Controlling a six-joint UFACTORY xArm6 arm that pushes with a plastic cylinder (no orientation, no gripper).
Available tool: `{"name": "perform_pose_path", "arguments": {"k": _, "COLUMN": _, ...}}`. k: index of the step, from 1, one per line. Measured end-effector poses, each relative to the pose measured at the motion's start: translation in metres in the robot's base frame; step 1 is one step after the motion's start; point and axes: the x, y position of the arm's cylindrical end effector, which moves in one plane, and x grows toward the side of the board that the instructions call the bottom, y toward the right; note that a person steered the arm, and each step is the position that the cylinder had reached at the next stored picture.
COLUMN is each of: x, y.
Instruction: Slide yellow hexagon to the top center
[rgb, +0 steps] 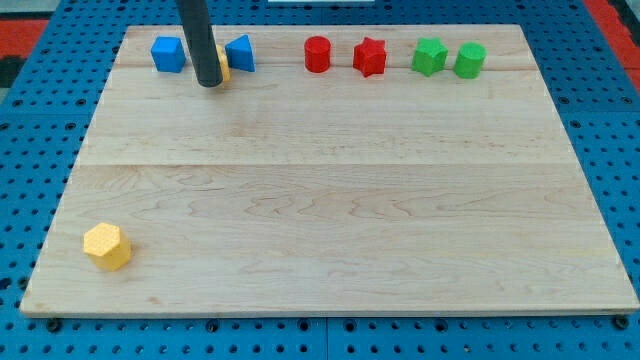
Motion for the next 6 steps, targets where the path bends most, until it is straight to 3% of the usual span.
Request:
{"name": "perform_pose_path", "arguments": {"k": 2, "x": -0.016, "y": 0.0}}
{"name": "perform_pose_path", "arguments": {"k": 3, "x": 0.07, "y": 0.009}}
{"name": "perform_pose_path", "arguments": {"k": 4, "x": 0.194, "y": 0.064}}
{"name": "perform_pose_path", "arguments": {"k": 5, "x": 0.293, "y": 0.033}}
{"name": "perform_pose_path", "arguments": {"k": 6, "x": 0.296, "y": -0.096}}
